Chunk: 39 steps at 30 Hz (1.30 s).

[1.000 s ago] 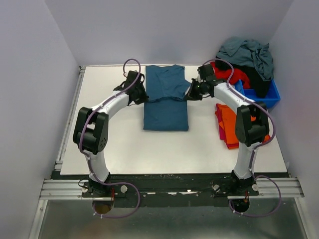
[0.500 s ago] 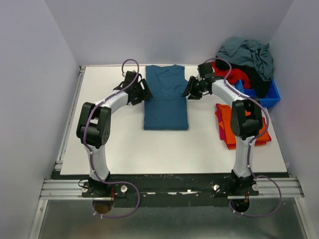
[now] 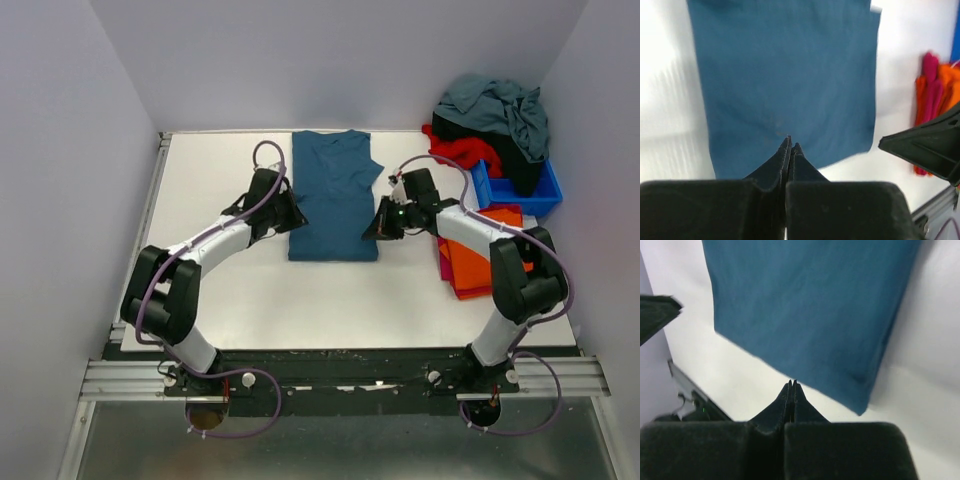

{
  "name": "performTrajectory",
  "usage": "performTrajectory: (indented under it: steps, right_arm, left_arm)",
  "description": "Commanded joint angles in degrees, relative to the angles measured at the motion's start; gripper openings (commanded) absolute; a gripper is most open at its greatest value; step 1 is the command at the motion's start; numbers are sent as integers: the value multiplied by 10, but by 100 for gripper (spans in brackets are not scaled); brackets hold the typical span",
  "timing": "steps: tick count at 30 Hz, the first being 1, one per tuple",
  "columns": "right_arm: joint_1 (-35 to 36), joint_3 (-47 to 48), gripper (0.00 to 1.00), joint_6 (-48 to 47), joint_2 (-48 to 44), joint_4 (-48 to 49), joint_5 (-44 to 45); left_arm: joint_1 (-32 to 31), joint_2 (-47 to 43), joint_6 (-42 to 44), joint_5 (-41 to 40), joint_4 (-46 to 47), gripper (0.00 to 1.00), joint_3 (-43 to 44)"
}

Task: Fold and stack the t-shirts
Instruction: Fold the folded rectangular tshirt in 1/3 of the way

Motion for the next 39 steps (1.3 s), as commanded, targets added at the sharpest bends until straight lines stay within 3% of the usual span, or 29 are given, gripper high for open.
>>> performTrajectory:
  steps: [1, 6, 10, 15, 22, 32, 39]
  right_arm:
    - [23, -51, 1, 23, 26, 113, -136]
    - [35, -41, 1, 38, 84, 172, -209]
    - [32, -33, 1, 40, 130, 178, -209]
    - [-21, -59, 1, 46, 176, 164, -174]
    - [-32, -76, 1, 47, 146, 158, -168]
    - [-32, -99, 1, -12, 22, 73, -109]
    - [-32, -97, 1, 1, 76, 62, -65]
  left_arm:
    - [-27, -3, -23, 69, 39, 0, -60]
    - [-31, 29, -12, 91, 59, 0, -68]
    - [-4, 61, -21, 111, 120, 0, -97]
    - [6, 105, -13, 99, 117, 0, -113]
    - [8, 104, 10, 69, 94, 0, -109]
    - [-20, -71, 27, 59, 16, 0, -112]
    - [-27, 5, 6, 58, 47, 0, -151]
